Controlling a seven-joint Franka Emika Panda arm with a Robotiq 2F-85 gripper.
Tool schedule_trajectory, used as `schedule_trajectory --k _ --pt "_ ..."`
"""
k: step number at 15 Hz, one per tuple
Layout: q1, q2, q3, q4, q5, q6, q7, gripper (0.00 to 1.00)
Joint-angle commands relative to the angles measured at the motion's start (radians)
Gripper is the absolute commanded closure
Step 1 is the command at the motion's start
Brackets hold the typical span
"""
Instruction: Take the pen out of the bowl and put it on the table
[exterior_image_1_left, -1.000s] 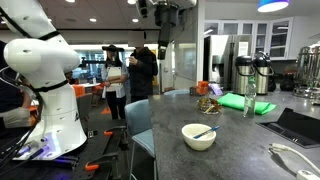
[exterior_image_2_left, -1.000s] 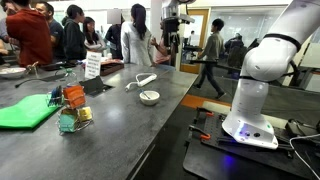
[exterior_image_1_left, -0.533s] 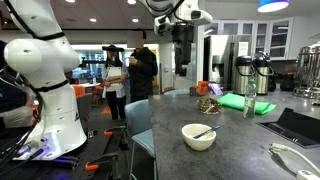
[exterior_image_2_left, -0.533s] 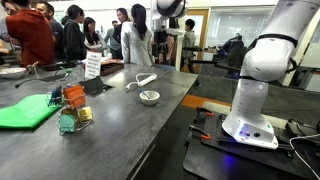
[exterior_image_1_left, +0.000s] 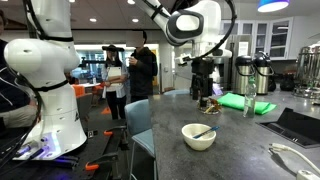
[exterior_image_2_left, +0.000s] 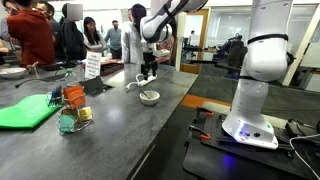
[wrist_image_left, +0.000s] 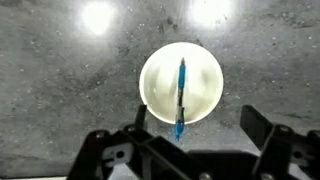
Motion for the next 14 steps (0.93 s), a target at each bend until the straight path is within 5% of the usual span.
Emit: schedule_trajectory --k 1,14 --pt "-0.015 0.068 0.019 0.032 0.032 0.039 -0.014 0.00" --pt "-0.034 0.259 0.030 0.089 0.090 0.073 0.051 0.05"
